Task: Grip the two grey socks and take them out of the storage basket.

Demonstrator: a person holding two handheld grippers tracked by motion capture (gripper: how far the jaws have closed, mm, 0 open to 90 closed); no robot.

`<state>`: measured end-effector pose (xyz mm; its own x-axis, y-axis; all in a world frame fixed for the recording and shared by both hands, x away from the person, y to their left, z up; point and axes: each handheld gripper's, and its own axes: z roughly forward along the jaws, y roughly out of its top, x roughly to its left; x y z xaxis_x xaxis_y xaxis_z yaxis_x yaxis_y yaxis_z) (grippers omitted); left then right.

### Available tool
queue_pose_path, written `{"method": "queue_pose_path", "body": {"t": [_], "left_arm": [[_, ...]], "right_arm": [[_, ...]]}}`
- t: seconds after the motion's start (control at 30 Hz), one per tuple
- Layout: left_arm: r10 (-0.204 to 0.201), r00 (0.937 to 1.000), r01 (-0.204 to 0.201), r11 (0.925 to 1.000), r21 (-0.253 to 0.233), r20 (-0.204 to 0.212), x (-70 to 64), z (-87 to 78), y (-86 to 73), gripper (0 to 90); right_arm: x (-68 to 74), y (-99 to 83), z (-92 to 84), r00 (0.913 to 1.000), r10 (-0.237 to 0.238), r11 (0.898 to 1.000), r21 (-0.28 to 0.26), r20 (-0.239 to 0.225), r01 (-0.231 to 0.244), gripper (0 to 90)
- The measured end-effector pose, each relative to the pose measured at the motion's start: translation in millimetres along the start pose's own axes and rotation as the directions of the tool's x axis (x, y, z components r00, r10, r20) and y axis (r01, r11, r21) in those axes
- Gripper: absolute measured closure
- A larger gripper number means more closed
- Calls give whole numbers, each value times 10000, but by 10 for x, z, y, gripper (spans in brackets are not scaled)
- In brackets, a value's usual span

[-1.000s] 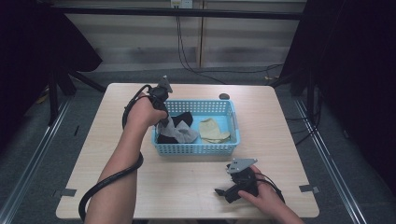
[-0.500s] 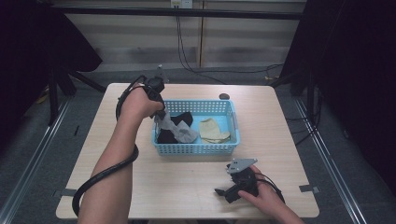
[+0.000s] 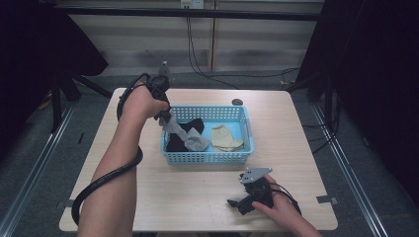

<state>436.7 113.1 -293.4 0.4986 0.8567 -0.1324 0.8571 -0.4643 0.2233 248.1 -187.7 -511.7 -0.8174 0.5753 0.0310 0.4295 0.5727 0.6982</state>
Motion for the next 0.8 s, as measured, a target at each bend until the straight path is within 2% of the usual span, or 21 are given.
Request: {"method": "queue_pose_path", "body": {"t": [0.27,0.4,0.57,0.63,0.7,0.8], "left_arm": [[-190,9998,189,9997,-123,-23,65,-103,-62,815],[-414,9991,412,9988,-267,-58,100,-162,-96,814],[-506,9987,502,9981,-357,-94,133,-256,-134,811],[-410,9991,405,9986,-352,-138,156,-289,-150,811],[-627,9980,621,9970,-461,-116,164,-312,-172,811],[-694,9974,682,9964,-511,-210,194,-353,-203,810]], "right_arm": [[0,0,0,10000,2,10000,0,-2,-2,0],[0,0,0,10000,8,10000,-1,-16,-8,0],[-1,0,-1,10000,0,10000,3,-41,0,0],[0,0,0,10000,3,10000,-1,-19,-3,0],[-1,0,0,10000,0,10000,2,-27,0,0],[0,0,0,10000,0,10000,-6,-18,0,0]]}}
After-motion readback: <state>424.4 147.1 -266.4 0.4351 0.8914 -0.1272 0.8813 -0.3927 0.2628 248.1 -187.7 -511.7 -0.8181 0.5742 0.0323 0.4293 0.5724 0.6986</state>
